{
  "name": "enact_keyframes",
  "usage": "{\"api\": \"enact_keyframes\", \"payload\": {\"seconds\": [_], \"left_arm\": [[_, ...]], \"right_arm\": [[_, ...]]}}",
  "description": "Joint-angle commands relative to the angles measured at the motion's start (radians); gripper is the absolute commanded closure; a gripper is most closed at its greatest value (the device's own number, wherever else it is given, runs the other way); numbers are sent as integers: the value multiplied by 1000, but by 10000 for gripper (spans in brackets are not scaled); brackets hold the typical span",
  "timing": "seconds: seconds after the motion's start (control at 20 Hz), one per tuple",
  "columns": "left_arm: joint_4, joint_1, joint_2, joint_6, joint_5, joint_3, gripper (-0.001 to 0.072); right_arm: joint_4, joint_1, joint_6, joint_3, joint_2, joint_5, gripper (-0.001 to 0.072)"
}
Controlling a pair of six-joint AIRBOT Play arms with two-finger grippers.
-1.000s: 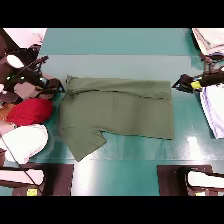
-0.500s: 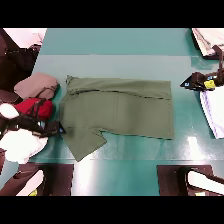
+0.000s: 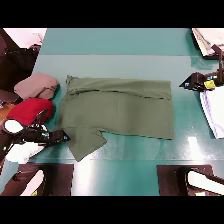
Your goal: Fold the shirts.
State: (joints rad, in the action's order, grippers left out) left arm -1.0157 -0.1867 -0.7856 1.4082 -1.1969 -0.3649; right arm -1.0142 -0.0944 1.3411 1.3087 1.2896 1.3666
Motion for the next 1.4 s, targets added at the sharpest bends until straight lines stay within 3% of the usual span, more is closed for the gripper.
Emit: {"api": "enact_keyframes", "payload": {"seconds": [0.0, 0.3, 0.35, 0.4, 0.45, 0.5, 0.55, 0.6, 0.85, 1.0, 1.2, 1.35], "left_arm": [[29, -1, 4, -21, 77, 8, 108], [33, 43, 3, -19, 103, 9, 109], [33, 82, 3, -11, 118, 9, 139], [32, 117, 3, 1, 135, 9, 356], [33, 149, 3, 1, 153, 8, 488], [33, 169, 3, 10, 168, 7, 493], [33, 171, 3, 27, 166, 5, 628], [32, 172, 3, 27, 156, 3, 674], [29, 172, 5, 18, 7, -87, 682], [29, 172, 6, -2, -23, -182, 682], [37, 172, 5, -2, 11, -225, 681], [37, 172, 5, -2, 8, -225, 681]], "right_arm": [[1, 1, 0, 0, -1, 3, 342], [2, 1, 1, 0, -1, 3, 343], [2, 1, 1, 0, -1, 3, 343], [2, 1, 1, 0, -1, 3, 343], [1, 1, 1, 0, -1, 4, 342], [1, 1, 1, 0, -1, 7, 343], [0, -8, 1, 0, -1, 15, 343], [0, -19, 1, 0, -1, 37, 343], [-72, -133, 0, -95, -49, 174, 343], [-143, -214, -1, -330, -137, 158, 341], [-126, -278, -78, -664, -182, 72, 341], [-54, -277, -111, -796, -183, -9, 341]]}}
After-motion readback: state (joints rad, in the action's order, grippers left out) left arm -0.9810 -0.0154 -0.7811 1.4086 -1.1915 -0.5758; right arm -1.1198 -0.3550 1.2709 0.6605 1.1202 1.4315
